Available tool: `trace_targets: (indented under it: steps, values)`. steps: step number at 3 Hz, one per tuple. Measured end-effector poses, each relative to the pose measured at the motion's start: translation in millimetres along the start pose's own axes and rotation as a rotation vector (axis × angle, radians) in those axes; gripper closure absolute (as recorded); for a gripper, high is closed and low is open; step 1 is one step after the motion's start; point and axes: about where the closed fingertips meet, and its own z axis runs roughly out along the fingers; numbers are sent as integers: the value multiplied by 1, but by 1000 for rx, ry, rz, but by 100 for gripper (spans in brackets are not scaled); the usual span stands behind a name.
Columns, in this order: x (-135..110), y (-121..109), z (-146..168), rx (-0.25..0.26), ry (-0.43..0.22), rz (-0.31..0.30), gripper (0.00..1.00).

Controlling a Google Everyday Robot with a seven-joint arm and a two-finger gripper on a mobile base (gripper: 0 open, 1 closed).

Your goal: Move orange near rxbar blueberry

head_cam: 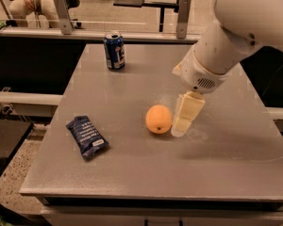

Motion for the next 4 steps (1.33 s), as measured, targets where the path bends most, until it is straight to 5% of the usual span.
trace_targets:
  steps: [2,4]
  values:
    - [-21,20,35,-72,-33,-41,0]
    - [-30,30,50,-108,-31,-78,47]
